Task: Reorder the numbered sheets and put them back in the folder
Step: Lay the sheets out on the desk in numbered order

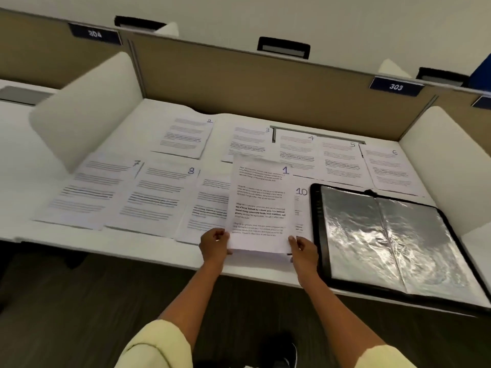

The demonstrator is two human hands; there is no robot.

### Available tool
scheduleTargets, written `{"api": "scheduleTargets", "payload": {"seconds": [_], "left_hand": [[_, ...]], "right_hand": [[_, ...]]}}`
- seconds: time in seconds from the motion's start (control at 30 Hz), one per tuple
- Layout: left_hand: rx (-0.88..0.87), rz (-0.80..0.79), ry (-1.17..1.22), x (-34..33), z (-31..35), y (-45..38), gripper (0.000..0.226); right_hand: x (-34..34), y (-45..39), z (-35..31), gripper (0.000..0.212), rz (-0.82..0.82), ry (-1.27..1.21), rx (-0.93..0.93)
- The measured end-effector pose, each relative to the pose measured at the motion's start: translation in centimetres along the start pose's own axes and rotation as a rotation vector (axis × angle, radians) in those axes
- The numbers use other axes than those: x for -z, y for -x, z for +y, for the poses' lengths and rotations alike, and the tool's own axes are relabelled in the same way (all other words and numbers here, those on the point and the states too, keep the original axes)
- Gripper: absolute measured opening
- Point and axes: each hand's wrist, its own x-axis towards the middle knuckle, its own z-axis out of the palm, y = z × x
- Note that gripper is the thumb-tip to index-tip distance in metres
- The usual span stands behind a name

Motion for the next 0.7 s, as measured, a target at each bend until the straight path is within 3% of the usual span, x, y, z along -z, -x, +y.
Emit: {"api": "scheduleTargets", "payload": {"seconds": [0.37, 0.7], "left_hand": [[0.095, 0.181, 0.233, 11.3, -0.5, -5.2, 0.02], [0.08, 0.287, 0.294, 18.9, 0.6, -13.9, 0.017]], "right_hand": [[-12.1, 1.6, -3.6, 0.017, -0.202, 0.04, 0.083], [-24.1, -0.9, -8.4, 0.012, -0.345, -0.036, 0.146]]}}
